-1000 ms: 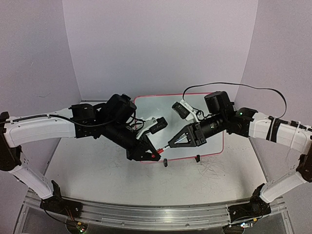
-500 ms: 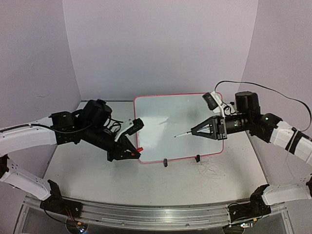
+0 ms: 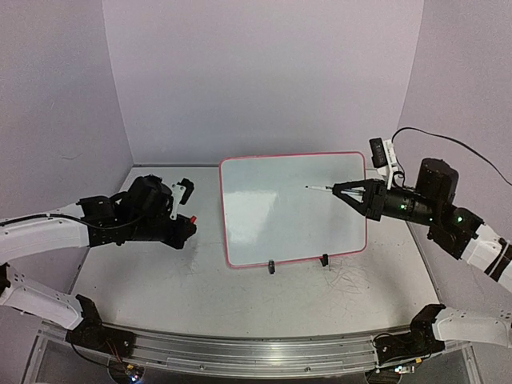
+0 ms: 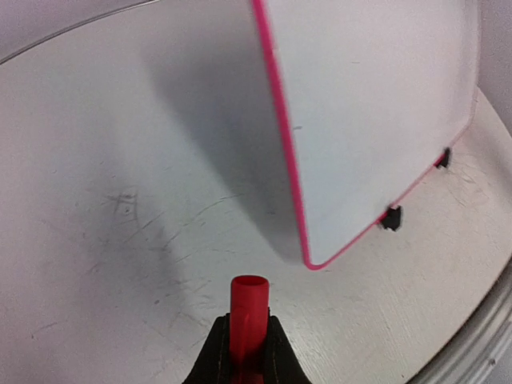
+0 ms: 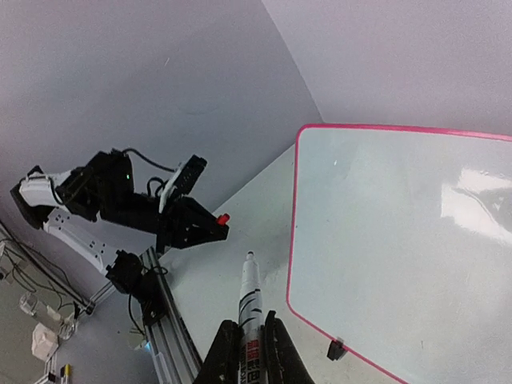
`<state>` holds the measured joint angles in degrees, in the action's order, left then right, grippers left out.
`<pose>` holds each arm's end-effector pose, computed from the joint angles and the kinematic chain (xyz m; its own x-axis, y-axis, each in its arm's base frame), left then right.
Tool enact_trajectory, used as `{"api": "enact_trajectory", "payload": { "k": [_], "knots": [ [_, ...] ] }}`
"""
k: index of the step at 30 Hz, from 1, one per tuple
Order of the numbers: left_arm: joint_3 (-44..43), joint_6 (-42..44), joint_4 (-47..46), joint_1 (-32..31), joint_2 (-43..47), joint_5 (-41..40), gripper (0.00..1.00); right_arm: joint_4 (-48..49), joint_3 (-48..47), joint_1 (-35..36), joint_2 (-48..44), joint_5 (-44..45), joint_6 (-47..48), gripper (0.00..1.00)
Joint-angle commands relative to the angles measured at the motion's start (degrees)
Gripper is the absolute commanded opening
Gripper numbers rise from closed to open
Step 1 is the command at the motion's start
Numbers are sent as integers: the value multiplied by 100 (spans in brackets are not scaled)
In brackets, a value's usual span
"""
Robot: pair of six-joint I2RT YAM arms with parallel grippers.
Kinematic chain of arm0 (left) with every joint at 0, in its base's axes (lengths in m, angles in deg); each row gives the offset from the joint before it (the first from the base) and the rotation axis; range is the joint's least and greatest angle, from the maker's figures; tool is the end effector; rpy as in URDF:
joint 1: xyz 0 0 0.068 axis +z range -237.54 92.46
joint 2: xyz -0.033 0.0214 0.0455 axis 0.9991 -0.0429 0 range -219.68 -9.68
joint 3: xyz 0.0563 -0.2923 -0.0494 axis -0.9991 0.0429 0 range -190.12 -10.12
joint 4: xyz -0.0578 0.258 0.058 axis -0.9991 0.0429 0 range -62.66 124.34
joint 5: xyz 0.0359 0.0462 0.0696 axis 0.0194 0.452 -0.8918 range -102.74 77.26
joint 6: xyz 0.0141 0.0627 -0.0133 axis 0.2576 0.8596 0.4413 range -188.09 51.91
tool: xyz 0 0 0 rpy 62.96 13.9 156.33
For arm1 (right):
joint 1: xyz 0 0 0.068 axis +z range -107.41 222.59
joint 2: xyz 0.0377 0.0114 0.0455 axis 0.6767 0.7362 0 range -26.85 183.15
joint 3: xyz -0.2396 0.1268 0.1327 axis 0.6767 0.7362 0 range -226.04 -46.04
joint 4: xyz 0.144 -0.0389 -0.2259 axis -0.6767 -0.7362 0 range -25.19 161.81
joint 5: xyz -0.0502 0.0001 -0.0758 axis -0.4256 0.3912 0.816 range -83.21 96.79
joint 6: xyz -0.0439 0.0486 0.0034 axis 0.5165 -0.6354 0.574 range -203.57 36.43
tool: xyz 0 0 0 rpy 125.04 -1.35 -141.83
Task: Write a sentence on the whiteboard
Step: Place the pen cap at the center of the board.
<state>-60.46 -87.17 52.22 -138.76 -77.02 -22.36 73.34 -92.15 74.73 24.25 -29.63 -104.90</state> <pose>0.1703 -0.1981 0.2840 -0.6209 0.2583 -0.7401 0.5160 0.8454 -0.1379 0.1615 0.1376 0.3728 -0.3857 0.1032 -0.9168 -0.8477 0.3526 0.3964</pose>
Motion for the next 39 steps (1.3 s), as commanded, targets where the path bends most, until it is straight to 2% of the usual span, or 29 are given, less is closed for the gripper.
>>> {"api": "enact_trajectory", "payload": {
  "k": [1,3,9,14,18,33,39],
  "knots": [
    [144,-1349,-382,147,-411,-1525,0,1432,310,-2,-415,741,-478,0],
    [95,-1533,-379,187,-791,-1674,0,1506,359,-5,-515,881,-372,0],
    [-254,-1698,-390,225,-2014,-1867,0,456,53,-3,-512,1992,12,0],
    [-310,-2033,-394,252,-2411,-1904,0,96,-42,0,-889,2714,240,0],
    [-255,-2158,-440,253,-2730,-1958,0,-241,-184,-4,-1038,2943,365,0],
    [404,-2342,-1198,262,-3068,-1956,6,-2173,-973,0,-799,4307,153,0],
    [616,-2503,-1189,261,-3011,-1999,19,-2423,-1215,2,-784,4454,226,0]
  ]
}}
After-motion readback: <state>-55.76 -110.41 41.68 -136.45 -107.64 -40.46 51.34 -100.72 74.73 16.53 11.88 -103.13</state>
